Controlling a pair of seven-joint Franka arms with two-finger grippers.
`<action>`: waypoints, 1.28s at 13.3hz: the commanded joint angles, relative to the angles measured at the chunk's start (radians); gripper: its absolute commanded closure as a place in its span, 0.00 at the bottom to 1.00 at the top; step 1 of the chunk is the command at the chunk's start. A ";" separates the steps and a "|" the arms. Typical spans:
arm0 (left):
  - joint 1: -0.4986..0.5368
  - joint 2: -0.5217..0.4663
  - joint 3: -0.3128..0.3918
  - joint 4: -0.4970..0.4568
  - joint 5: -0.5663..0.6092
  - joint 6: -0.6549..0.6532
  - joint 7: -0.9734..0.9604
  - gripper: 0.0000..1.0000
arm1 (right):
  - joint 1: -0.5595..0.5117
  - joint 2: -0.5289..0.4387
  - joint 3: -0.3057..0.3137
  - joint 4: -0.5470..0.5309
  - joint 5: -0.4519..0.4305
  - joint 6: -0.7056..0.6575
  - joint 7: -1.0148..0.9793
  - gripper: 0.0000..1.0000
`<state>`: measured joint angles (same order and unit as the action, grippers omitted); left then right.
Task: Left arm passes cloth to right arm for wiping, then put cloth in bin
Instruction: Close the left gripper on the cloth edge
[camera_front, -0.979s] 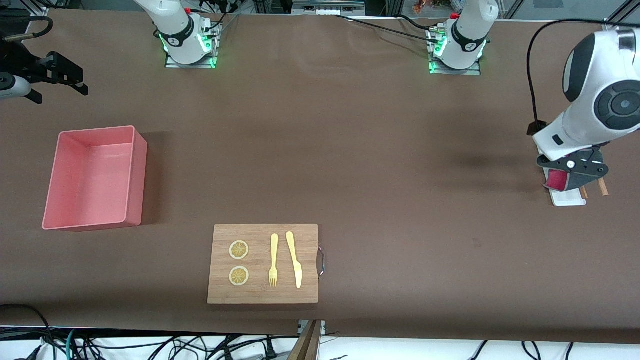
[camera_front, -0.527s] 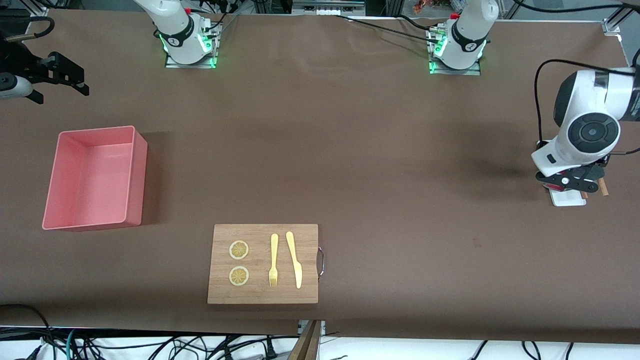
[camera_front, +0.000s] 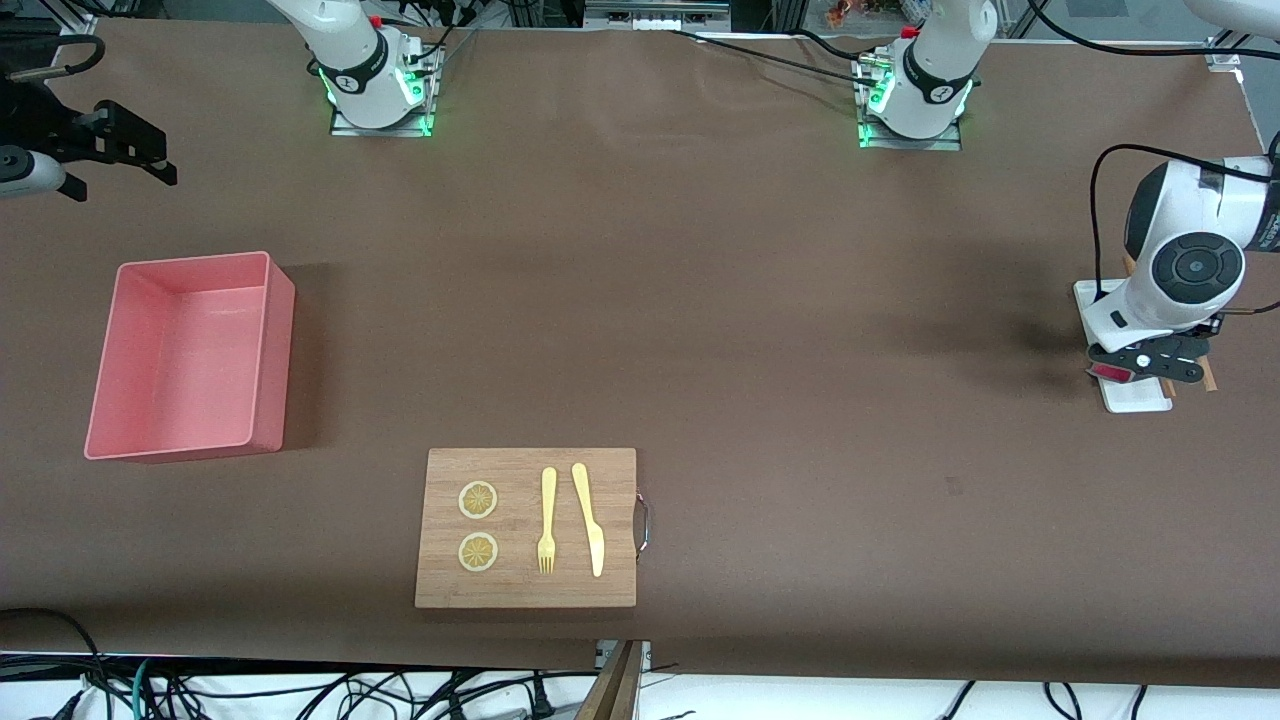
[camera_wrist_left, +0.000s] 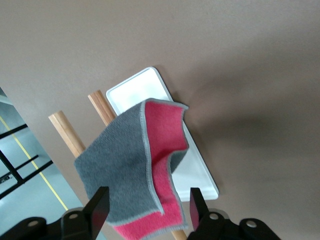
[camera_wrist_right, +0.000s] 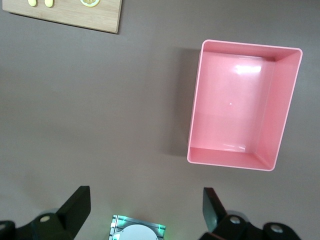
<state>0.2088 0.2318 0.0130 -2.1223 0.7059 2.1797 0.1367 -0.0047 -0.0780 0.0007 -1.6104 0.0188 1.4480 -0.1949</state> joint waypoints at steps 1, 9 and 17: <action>0.090 0.043 -0.008 -0.005 0.084 0.109 -0.016 0.29 | -0.006 -0.009 -0.001 -0.003 0.013 -0.001 -0.008 0.01; 0.093 0.057 -0.008 -0.018 0.084 0.109 -0.023 0.30 | -0.005 -0.011 0.008 -0.002 0.012 0.002 -0.008 0.00; 0.090 0.055 -0.010 -0.004 0.084 0.074 -0.009 0.61 | -0.005 -0.008 0.007 -0.002 0.013 0.021 -0.008 0.00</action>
<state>0.3006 0.2951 0.0071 -2.1298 0.7643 2.2758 0.1314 -0.0043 -0.0780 0.0046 -1.6103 0.0189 1.4536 -0.1952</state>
